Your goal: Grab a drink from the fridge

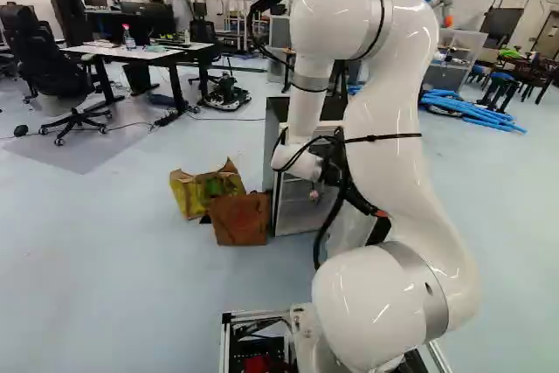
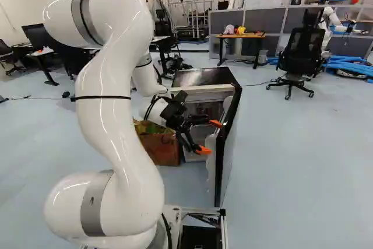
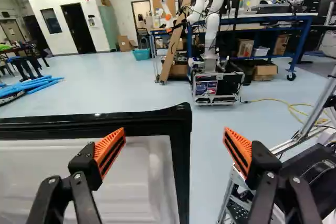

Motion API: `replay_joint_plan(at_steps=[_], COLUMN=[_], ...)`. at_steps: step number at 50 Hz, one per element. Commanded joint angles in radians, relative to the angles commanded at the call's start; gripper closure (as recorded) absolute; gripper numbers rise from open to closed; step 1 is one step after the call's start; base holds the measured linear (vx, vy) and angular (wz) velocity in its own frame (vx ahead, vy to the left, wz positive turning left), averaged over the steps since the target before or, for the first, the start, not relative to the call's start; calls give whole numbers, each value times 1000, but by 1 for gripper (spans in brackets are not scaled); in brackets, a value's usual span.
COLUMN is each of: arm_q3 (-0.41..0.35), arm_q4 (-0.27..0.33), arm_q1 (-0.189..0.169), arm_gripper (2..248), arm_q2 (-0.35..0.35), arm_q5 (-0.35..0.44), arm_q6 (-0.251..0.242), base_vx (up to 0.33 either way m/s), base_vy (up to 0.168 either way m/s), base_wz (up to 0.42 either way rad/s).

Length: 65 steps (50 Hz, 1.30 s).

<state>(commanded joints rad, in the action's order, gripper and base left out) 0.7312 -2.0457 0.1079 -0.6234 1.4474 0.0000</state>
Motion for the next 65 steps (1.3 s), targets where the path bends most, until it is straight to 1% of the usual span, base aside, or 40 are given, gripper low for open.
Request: replay_joint_plan(at_steps=[18,29,47,65], arm_q3=[70,114,189,260], arm_q4=[0,0,-1,-15], arm_q1=[-78,-118,-180,-235], arm_gripper=[3,3,3,3], arm_q2=[-13,-23,-44,-66], arm_q5=[0,0,-1,-11], arm_q6=[0,0,0,0], base_vx=[0,0,0,0], base_vy=[0,0,0,0], base_wz=[0,0,0,0])
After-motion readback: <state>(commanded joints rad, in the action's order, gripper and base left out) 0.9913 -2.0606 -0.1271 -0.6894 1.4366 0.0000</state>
